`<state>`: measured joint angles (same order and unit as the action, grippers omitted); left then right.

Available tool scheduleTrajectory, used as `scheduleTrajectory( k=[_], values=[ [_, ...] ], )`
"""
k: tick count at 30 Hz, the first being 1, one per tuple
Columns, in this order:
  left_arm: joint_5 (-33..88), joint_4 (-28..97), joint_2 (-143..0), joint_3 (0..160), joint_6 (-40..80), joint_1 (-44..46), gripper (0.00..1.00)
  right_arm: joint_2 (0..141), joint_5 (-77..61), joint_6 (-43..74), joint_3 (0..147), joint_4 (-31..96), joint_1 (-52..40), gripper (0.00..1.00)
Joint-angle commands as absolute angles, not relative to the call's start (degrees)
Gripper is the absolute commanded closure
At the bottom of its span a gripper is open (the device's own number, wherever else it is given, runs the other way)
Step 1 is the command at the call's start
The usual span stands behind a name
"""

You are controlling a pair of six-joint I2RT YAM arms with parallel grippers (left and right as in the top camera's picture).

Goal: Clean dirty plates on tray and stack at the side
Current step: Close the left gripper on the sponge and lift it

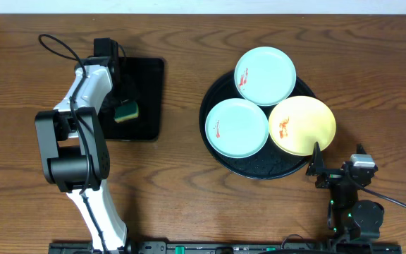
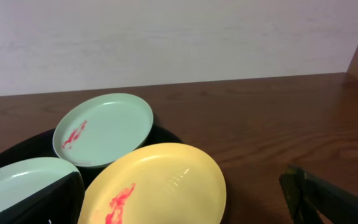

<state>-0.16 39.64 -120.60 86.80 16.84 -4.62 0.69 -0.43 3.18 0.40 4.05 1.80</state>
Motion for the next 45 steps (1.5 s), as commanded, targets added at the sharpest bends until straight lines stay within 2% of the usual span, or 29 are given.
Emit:
scheduleTrajectory(
  k=[1,7,12,20,32,37,45],
  values=[
    [-0.9,39.8,-121.5,86.5,15.9,-4.8,0.44,0.4,-0.3,2.5,0.3,4.3,1.5,0.01],
    [-0.9,39.9,-121.5,86.5,15.9,-4.8,0.57,0.4,-0.3,2.5,0.3,4.3,1.5,0.01],
    [-0.4,40.2,-120.8,86.5,15.9,-4.8,0.80,0.4,-0.3,2.5,0.3,4.3,1.5,0.01],
    [-0.4,40.6,-112.3,86.6,16.3,-4.8,0.92,0.4,-0.3,2.5,0.3,4.3,1.5,0.01],
    [2.6,40.8,-96.6,86.6,18.5,-4.6,0.92,0.4,-0.3,2.5,0.3,4.3,1.5,0.01],
    [2.6,39.9,-98.1,85.4,21.0,-4.6,0.93,0.4,-0.3,2.5,0.3,4.3,1.5,0.01],
    [2.6,31.9,-108.6,81.2,20.9,-4.7,0.93,0.4,-0.3,2.5,0.3,4.3,1.5,0.01]
  ],
)
